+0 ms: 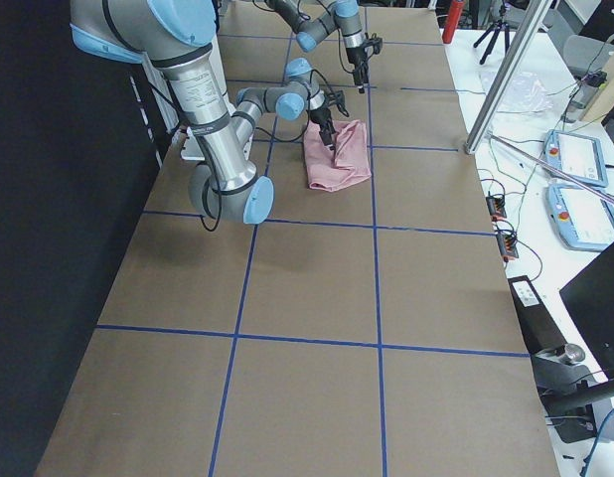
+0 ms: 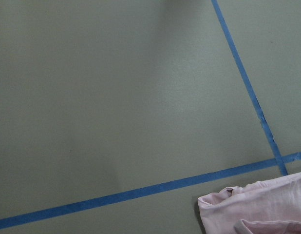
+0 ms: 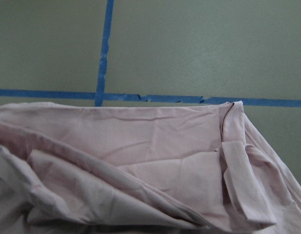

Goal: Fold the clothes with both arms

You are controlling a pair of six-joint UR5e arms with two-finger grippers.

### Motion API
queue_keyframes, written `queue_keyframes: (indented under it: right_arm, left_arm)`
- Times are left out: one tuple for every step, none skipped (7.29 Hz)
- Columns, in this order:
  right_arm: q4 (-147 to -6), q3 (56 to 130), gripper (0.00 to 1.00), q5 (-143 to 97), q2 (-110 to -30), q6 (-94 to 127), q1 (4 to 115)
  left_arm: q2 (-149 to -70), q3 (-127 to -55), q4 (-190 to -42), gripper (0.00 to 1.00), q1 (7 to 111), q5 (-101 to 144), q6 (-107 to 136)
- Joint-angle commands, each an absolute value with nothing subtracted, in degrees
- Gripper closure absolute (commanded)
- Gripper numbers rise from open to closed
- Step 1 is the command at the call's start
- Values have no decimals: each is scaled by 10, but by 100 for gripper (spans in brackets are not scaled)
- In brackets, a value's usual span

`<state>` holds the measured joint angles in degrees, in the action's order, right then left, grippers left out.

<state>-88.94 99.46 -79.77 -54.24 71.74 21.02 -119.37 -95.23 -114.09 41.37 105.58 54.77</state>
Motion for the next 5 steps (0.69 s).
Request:
queue_keyframes:
  right_arm:
    - [-897,964,0,-781,-540,668,200]
    - [-896,949,0,-773,-536,667,202]
    - [-896,932,0,-771,-528,658,212]
    - [-895,900,0,-771,-516,656,225]
    - [-894,873,0,-771,-500,642,241]
  left_arm:
    - [-1192,-951,-1144,0,414,1056,549]
    - [-1191,-951,-1144,0,414,1056,549]
    - [-1191,-951,-1144,0,414,1056,549]
    - [-1190,-952,-1145,0,414,1056,549]
    - [-1190,-952,-1144,0,414,1056,549]
